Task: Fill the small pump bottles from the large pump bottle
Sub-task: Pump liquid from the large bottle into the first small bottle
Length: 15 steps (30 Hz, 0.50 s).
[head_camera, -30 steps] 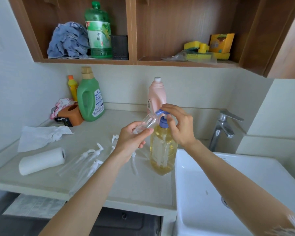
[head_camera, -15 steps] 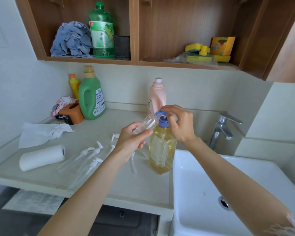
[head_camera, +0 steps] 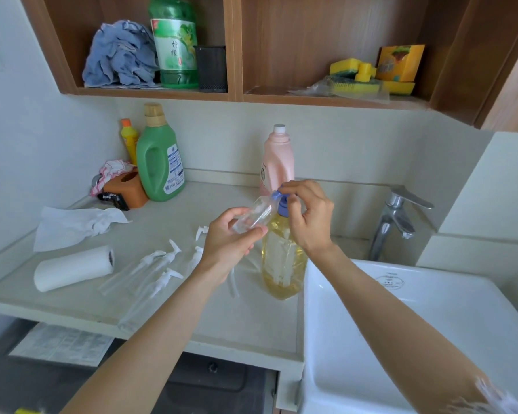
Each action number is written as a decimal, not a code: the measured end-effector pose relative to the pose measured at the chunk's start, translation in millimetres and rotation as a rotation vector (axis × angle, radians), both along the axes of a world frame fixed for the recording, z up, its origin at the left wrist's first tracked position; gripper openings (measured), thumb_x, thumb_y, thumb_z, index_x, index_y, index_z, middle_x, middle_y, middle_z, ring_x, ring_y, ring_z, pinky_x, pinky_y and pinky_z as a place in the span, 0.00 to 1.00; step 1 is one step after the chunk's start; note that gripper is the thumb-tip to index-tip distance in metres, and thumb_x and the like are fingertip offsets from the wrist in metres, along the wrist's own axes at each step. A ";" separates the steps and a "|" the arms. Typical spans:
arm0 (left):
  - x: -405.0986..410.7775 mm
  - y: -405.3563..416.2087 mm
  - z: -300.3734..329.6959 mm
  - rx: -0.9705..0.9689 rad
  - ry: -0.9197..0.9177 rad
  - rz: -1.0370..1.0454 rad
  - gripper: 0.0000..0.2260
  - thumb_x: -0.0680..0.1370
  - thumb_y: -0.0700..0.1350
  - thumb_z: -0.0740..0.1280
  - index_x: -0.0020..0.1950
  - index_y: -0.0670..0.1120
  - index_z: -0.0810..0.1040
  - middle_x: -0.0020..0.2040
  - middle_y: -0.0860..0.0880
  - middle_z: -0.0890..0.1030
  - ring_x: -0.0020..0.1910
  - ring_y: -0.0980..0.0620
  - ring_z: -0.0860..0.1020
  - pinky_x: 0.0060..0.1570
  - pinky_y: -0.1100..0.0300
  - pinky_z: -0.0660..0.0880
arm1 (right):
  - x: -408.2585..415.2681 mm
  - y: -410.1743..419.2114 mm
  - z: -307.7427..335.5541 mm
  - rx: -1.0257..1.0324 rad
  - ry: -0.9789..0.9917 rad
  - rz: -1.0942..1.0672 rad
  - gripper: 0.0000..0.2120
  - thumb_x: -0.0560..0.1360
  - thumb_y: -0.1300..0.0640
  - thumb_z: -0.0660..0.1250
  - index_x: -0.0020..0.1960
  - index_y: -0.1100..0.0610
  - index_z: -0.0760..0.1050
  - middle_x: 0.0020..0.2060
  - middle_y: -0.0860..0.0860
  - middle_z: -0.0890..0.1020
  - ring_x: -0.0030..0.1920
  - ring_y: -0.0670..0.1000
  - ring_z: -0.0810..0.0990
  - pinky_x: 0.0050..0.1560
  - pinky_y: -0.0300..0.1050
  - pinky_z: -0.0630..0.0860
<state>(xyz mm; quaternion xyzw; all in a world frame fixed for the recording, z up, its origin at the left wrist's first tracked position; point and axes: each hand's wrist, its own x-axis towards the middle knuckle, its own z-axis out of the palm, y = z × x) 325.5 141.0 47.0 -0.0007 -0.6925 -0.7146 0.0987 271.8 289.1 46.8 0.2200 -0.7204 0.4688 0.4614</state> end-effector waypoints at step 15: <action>-1.3 -4.3 10.0 0.004 -0.016 -0.080 0.09 0.71 0.39 0.75 0.48 0.48 0.79 0.36 0.48 0.78 0.26 0.55 0.71 0.27 0.61 0.68 | -1.0 16.2 27.8 0.249 -0.087 0.034 0.17 0.75 0.55 0.57 0.47 0.61 0.83 0.46 0.53 0.84 0.51 0.53 0.80 0.55 0.44 0.73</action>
